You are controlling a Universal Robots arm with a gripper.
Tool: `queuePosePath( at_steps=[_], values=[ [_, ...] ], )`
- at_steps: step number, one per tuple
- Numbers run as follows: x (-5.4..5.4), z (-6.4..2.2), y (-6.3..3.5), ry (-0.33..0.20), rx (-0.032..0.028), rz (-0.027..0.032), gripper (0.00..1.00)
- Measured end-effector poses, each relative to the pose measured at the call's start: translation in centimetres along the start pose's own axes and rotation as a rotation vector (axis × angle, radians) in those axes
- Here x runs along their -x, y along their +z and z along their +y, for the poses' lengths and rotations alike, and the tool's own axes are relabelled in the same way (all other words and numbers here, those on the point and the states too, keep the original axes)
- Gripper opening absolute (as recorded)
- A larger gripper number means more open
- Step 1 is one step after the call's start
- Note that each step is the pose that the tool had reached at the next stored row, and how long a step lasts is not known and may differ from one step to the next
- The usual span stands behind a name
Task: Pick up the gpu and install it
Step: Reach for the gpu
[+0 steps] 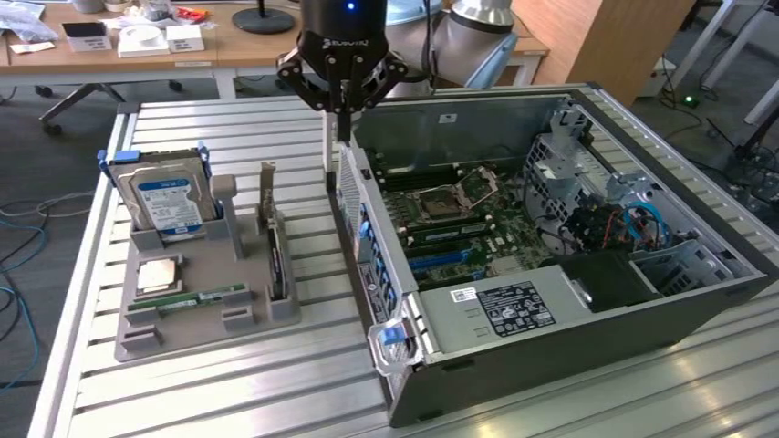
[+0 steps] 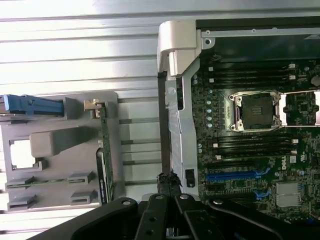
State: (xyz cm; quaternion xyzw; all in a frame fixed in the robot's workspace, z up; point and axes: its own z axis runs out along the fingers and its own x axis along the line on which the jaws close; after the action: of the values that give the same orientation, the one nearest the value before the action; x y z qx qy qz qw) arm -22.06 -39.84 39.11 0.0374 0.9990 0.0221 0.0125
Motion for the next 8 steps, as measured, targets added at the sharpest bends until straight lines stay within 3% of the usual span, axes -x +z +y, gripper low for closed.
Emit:
queuePosePath(
  at_steps=[8],
  values=[
    [-1.2, -0.07, 0.01, 0.000, 0.0000, 0.0000, 0.10]
  ],
)
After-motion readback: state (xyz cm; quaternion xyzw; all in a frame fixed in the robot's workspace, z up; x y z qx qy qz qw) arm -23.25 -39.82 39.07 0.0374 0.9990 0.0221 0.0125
